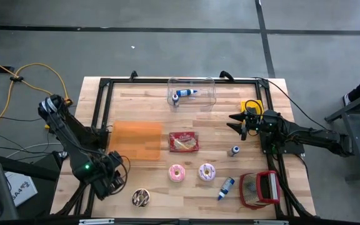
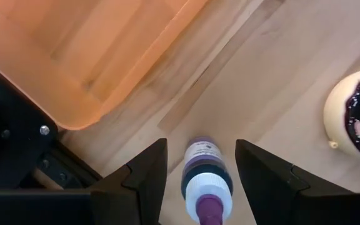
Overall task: Pick & Place Food Item
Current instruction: Put the violet food coloring bottle into the transparent bin
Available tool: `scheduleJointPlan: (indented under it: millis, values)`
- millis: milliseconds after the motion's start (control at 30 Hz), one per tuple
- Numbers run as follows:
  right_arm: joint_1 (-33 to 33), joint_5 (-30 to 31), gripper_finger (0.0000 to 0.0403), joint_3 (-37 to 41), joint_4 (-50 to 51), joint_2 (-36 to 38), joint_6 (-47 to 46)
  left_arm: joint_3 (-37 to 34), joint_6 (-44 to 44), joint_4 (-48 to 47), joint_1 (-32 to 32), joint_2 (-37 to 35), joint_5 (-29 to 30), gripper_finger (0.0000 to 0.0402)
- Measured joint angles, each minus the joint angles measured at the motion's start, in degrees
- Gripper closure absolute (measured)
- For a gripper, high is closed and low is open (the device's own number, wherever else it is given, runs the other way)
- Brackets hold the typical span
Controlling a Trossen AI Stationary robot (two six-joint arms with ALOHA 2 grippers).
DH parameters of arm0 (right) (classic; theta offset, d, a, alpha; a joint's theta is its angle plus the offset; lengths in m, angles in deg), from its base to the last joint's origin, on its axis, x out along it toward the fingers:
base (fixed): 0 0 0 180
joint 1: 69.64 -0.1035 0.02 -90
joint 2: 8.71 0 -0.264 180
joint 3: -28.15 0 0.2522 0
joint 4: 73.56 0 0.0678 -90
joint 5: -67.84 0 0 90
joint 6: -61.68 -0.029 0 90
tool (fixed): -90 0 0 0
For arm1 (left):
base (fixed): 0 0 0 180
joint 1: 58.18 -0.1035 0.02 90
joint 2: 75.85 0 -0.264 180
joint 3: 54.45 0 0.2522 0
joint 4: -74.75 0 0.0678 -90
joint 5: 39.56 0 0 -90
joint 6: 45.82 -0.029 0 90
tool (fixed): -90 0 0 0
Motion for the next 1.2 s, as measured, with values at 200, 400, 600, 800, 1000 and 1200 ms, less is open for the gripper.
scheduleJointPlan:
  millis: [200, 400, 600, 800, 1000, 1200]
  values:
    - [0.02, 0.00, 0.0152, 0.00, 0.00, 0.00, -0.01, 0.00, -0.41, 1.12, 0.00, 1.42, -1.49, 0.0222]
    - [0.02, 0.00, 0.0152, 0.00, 0.00, 0.00, 0.01, 0.00, 0.25, 1.68, 0.00, 1.47, -3.13, 0.0222]
    - [0.02, 0.00, 0.0152, 0.00, 0.00, 0.00, -0.01, 0.00, 0.88, 1.69, 0.00, 1.47, -5.28, 0.0222]
    - [0.02, 0.00, 0.0152, 0.00, 0.00, 0.00, -0.01, 0.00, 0.90, 2.03, 0.00, 1.47, -7.33, 0.0222]
    - [0.02, 0.00, 0.0152, 0.00, 0.00, 0.00, -0.01, 0.00, 0.66, 2.08, 0.02, 1.47, -9.63, 0.0222]
    - [0.00, 0.00, 0.0152, 0.00, 0.00, 0.00, 0.01, 0.00, 0.80, 2.08, 0.70, 1.47, -10.54, 0.0222]
